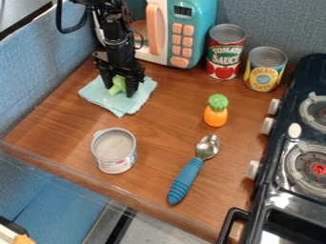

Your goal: Take the light green object on top of the blue cloth and put it in the middle of the table

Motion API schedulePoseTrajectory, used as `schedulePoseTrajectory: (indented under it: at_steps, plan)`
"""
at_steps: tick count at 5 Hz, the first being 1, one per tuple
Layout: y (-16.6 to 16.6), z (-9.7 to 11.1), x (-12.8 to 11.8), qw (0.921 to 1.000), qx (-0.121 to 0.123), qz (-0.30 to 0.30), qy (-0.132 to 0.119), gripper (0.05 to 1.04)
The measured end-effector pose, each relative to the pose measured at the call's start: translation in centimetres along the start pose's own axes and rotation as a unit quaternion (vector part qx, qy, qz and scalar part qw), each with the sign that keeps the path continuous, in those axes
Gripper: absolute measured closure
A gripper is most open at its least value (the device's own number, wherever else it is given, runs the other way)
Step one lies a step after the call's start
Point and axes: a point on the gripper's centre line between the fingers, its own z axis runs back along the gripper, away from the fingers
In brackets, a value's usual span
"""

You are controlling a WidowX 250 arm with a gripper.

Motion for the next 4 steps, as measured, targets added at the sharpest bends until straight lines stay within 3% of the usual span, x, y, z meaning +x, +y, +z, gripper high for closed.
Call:
schedulePoseTrajectory:
  at_steps: [1, 2, 3, 4]
  plan:
    - [0.0, 0.0, 0.0, 1.0000, 0.008, 0.000, 0.002, 0.502]
    - [-1.0, 0.5, 0.3, 0.9999, 0.009, -0.010, -0.001, 0.502]
    - [-4.7, 3.7, 1.3, 0.9985, 0.005, -0.039, -0.038, 0.502]
    - [-9.6, 3.7, 1.1, 0.9958, -0.019, -0.079, -0.042, 0.502]
